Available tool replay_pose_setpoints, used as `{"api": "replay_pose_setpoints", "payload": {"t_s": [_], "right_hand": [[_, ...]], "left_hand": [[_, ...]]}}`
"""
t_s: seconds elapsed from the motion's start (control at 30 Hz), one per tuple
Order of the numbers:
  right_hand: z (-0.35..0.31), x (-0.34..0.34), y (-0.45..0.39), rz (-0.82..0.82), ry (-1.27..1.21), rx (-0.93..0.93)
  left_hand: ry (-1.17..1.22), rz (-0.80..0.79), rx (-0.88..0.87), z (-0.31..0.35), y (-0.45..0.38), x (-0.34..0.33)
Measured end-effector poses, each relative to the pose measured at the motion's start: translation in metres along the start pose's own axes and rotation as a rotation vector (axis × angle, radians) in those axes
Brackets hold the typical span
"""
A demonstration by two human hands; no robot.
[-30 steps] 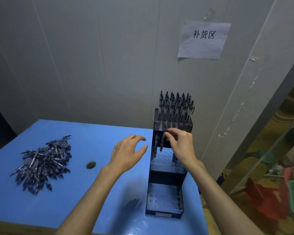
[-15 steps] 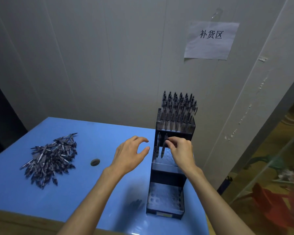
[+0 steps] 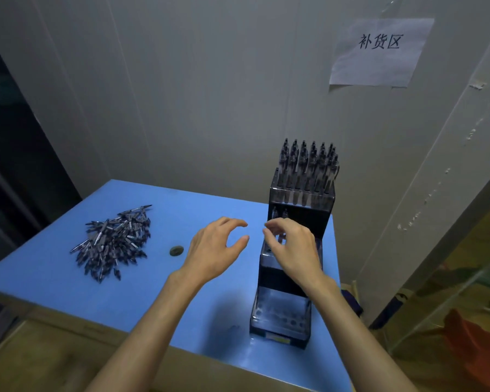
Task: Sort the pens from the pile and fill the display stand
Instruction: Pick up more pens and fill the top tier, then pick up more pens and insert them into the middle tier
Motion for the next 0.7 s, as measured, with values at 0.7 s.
{"api": "replay_pose_setpoints", "payload": {"t_s": [0.7], "right_hand": [[-0.169,-0.217,0.0,-0.237,0.048,0.123]], "left_hand": [[-0.054,-0.046,0.244,-0.267,0.087,0.126]]}}
Point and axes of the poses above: each hand's wrist, its own y-axis away from the middle knuckle, its own x-axis out of the back of the hand, z = x × y, the point moved 1 cm from there along -y, towards the middle knuckle, and after that the axes turned 5 degrees about x, right-handed, at the moved point
